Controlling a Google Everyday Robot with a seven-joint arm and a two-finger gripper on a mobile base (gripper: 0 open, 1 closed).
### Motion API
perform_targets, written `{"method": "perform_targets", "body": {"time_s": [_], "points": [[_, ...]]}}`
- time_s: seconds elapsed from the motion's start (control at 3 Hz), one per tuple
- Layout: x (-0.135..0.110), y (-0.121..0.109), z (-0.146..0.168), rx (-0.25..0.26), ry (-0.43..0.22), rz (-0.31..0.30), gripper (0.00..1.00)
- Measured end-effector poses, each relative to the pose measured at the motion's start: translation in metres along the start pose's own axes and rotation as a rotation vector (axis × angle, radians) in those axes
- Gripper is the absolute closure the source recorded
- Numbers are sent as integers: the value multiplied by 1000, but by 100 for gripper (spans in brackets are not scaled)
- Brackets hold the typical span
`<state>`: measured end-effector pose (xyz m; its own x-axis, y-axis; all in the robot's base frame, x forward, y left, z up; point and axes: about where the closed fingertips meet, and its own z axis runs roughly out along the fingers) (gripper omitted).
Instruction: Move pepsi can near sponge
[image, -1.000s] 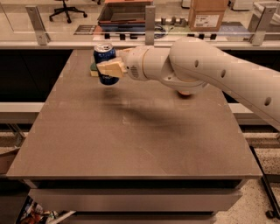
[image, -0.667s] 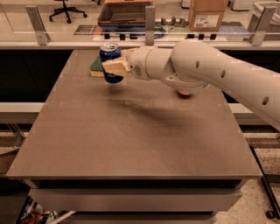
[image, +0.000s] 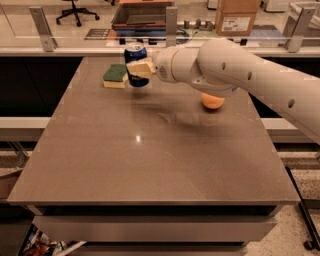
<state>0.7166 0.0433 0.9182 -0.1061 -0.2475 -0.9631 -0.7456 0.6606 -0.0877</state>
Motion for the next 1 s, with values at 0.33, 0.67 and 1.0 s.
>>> {"method": "perform_targets", "body": {"time_s": [0.33,0.67,1.0], "points": [[6,-19,14,8,0,16,100],[15,-28,30,8,-3,29,100],[25,-28,44,-4,2,35,100]]}}
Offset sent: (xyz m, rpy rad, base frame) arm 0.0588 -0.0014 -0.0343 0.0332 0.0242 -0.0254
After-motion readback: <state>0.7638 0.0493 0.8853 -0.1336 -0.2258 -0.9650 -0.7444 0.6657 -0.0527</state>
